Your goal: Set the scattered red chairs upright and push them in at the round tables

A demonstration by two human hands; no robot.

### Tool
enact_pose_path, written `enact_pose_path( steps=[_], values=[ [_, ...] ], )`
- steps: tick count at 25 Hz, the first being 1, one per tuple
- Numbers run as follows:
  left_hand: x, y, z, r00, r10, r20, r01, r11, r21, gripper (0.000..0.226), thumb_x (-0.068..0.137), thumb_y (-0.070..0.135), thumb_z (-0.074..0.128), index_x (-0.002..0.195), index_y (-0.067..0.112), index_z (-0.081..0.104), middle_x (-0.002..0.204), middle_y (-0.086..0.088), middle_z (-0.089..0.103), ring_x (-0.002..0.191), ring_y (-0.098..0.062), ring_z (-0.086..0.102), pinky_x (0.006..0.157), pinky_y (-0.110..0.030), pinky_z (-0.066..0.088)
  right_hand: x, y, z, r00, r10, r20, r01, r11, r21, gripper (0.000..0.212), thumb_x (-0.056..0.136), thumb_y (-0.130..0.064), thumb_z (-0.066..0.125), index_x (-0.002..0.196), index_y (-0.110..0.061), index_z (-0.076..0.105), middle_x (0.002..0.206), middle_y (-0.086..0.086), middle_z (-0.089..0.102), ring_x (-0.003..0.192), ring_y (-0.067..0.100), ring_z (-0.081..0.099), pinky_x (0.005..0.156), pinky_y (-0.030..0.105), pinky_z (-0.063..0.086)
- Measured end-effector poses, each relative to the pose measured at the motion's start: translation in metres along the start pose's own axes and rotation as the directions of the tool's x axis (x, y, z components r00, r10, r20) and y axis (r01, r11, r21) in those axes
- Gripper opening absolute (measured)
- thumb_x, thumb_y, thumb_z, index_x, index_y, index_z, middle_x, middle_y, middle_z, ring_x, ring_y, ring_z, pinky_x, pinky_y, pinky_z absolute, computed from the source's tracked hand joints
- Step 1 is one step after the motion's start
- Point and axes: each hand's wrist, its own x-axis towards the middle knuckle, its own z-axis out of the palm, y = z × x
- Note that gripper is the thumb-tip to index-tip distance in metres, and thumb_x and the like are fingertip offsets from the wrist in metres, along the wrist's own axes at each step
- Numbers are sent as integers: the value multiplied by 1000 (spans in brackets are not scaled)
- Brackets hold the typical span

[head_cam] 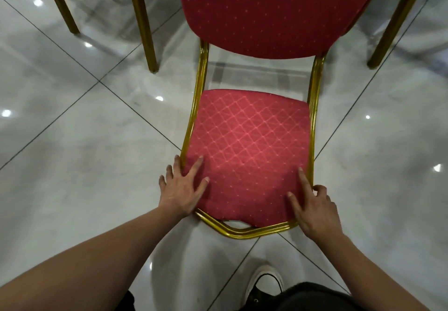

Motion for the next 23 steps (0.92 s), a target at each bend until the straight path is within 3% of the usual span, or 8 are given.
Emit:
enact_pose_path(
  steps=[4,8,10,18,23],
  values=[
    [16,-14,7,994,12,105,4,989,-150,76,84,82,25,151,61,-5,165,-17,-5,148,-48,20,118,-62,26,4,-3,13,999,19,35,-24,987,157,76,93,-72,34,144,-66,-22,126,23,45,105,43,61,95,58,53],
    [26,-20,3,988,29,150,41,894,-446,79,85,71,47,151,61,5,159,-17,10,142,-47,31,118,-53,33,11,-8,14,994,84,71,-104,922,374,83,89,-71,48,142,-73,-15,127,15,34,120,47,52,106,57,47],
    [27,-19,0,985,29,170,65,850,-523,79,86,63,56,150,61,10,150,-16,18,138,-47,35,116,-50,35,12,-9,9,993,99,68,-118,908,401,80,88,-72,49,139,-77,-13,119,9,30,117,48,53,106,56,47],
    [-24,-28,-20,991,58,122,-3,913,-409,87,72,84,55,136,80,-3,140,-11,24,130,-47,40,109,-57,43,-37,-21,-21,994,112,12,-111,951,289,74,90,-77,36,139,-74,-19,109,14,36,104,46,58,100,58,51],
    [-98,-18,-75,994,12,105,22,947,-320,83,76,85,43,142,73,-6,138,-14,27,127,-46,39,109,-59,41,-102,-38,-84,986,158,52,-166,954,250,69,88,-81,30,137,-77,-18,109,12,34,108,47,57,101,57,50]
  ],
)
